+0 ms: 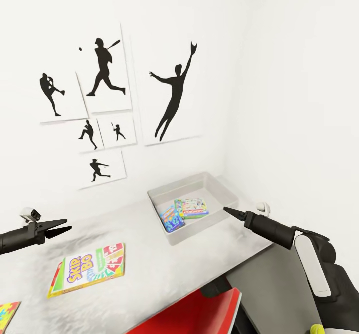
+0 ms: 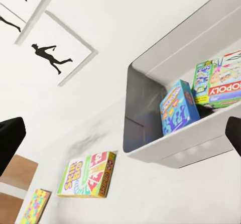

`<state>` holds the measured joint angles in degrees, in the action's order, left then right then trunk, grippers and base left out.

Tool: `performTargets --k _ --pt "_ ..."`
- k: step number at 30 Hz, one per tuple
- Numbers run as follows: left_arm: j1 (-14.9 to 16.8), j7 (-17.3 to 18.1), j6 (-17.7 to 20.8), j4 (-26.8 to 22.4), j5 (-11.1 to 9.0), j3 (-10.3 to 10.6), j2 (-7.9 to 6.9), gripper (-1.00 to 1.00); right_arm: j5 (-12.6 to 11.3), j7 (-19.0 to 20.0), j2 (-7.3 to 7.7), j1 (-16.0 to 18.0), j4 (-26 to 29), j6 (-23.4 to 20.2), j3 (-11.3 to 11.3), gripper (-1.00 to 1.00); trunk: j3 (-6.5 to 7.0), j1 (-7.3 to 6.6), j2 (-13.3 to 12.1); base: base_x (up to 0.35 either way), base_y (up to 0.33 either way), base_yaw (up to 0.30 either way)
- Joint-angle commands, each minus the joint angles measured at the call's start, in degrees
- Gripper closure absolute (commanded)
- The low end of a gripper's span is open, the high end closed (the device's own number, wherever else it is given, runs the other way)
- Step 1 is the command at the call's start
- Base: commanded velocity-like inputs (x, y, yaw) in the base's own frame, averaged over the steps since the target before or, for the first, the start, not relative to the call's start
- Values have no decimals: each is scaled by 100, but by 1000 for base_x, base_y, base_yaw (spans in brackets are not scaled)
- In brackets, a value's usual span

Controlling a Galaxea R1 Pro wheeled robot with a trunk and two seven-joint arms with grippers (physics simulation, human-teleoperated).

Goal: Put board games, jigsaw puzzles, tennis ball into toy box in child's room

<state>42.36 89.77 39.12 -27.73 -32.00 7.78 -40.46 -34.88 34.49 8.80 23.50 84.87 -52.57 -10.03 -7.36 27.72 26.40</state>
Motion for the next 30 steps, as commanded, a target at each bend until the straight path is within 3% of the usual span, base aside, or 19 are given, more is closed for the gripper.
performTargets --k 1,30 --pt "9 23 61 5 -29 40 -6 -100 8 23 -1 6 2 -33 -8 -100 -3 4 11 0 0 94" --pt "9 23 60 5 -26 40 -3 -100 -5 27 -1 6 3 -34 -9 -100 58 4 11 0 0 12"
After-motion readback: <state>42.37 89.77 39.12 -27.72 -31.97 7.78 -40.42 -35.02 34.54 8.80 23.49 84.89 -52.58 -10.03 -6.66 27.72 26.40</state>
